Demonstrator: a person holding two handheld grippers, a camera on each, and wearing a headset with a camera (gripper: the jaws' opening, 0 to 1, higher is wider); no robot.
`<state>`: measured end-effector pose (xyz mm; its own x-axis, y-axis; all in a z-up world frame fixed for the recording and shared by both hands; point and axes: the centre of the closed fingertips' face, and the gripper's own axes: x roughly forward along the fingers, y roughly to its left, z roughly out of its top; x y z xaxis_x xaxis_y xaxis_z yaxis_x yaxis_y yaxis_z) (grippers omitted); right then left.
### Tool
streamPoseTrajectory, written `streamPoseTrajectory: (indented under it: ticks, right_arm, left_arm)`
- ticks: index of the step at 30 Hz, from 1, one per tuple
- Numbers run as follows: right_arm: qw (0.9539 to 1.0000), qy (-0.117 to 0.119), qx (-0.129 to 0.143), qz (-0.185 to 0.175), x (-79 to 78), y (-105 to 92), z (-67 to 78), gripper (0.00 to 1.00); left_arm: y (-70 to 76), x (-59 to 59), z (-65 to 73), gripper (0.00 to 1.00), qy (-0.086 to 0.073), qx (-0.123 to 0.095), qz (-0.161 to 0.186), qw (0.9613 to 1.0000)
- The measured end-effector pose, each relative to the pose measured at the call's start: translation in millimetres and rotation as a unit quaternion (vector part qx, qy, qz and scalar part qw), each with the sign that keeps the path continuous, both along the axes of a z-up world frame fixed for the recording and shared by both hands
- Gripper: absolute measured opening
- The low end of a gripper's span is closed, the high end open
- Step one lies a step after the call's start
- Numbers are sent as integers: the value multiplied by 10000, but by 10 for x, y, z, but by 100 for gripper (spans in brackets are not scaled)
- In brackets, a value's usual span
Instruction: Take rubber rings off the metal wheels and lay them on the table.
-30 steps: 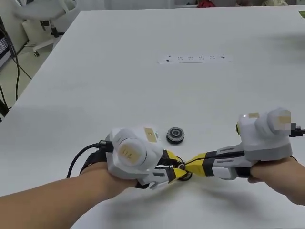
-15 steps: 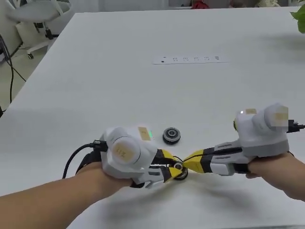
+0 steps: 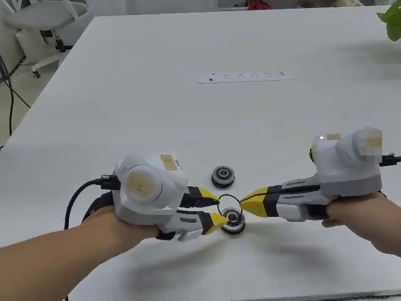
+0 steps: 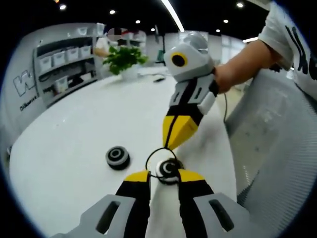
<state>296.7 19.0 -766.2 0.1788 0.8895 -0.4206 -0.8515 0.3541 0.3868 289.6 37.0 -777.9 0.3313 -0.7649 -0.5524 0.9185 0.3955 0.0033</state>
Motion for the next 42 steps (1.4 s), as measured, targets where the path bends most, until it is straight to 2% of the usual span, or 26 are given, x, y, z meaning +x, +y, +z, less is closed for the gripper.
streamPoseTrajectory:
  ticks: [3,12,15,24,29,37,42]
  right_arm:
    - [10000,21,46,-7,1,15,14,0]
    - [10000,25,14,80,-1,85,34,0]
    - [9999,29,20,109,7,128,54,0]
    - [9999,5,-7,100,120,324,58,0]
    - [9999,-46,-119,34,234,424,-42,0]
    - [9987,-227,-441,86,274,492,-183,0]
    - [9982,-295,-502,168,240,492,-193,0]
  left_arm:
    - [57,-16,27,24,53,-50,76,9999]
    - [270,-45,66,31,23,-105,187,9998]
    - [341,-65,68,35,105,-170,258,9995]
    - [580,-82,102,40,123,-305,580,9978]
    - [697,-78,98,40,125,-294,735,9968]
    - [753,-63,111,41,86,-295,831,9961]
    - [746,-53,119,41,61,-294,842,9960]
